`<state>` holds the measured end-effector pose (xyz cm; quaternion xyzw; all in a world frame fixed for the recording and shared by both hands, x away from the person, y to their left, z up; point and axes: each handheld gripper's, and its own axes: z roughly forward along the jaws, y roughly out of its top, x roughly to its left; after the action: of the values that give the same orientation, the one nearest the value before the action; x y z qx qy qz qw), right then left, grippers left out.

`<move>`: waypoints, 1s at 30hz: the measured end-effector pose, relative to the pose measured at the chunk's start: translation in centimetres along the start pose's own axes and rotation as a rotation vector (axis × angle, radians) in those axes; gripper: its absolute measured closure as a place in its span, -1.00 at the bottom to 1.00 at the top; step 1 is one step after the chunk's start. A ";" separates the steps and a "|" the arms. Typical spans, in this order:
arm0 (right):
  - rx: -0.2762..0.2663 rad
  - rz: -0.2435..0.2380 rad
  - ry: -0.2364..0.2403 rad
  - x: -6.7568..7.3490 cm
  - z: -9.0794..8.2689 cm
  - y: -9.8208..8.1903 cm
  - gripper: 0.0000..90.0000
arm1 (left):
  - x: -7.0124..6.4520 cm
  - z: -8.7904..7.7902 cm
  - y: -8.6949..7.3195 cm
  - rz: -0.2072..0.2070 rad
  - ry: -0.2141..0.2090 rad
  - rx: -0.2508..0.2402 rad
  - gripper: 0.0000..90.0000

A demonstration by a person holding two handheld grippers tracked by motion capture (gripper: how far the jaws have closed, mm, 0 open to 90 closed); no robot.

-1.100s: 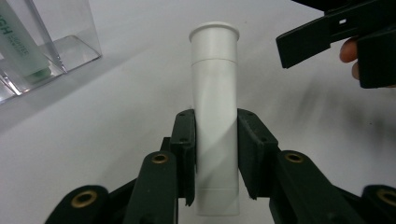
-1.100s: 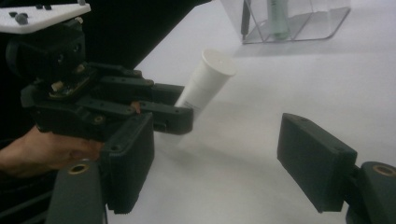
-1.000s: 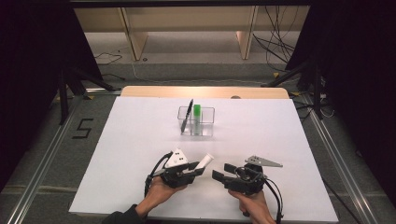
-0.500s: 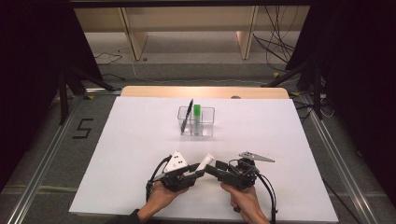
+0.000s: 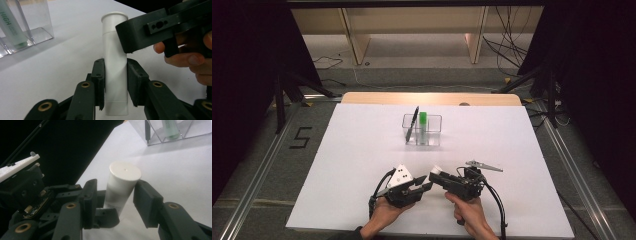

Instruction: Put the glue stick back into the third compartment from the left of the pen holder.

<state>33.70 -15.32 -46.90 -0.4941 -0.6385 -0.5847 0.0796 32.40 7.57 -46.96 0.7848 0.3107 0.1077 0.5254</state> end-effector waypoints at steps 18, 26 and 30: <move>-0.005 0.027 0.016 0.0 0.2 0.1 0.48 | -0.5 -0.1 0.0 0.010 -0.014 -0.009 0.55; -0.009 0.023 0.022 0.1 0.1 0.1 0.50 | -0.3 -0.3 0.0 0.014 -0.031 -0.021 0.53; -0.023 0.007 0.023 0.2 -0.1 0.2 0.50 | -0.2 -0.1 0.1 0.003 -0.052 0.004 -0.04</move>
<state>33.70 -15.33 -46.58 -0.4903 -0.6291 -0.5974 0.0834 32.19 7.49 -46.80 0.7890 0.2959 0.0873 0.5314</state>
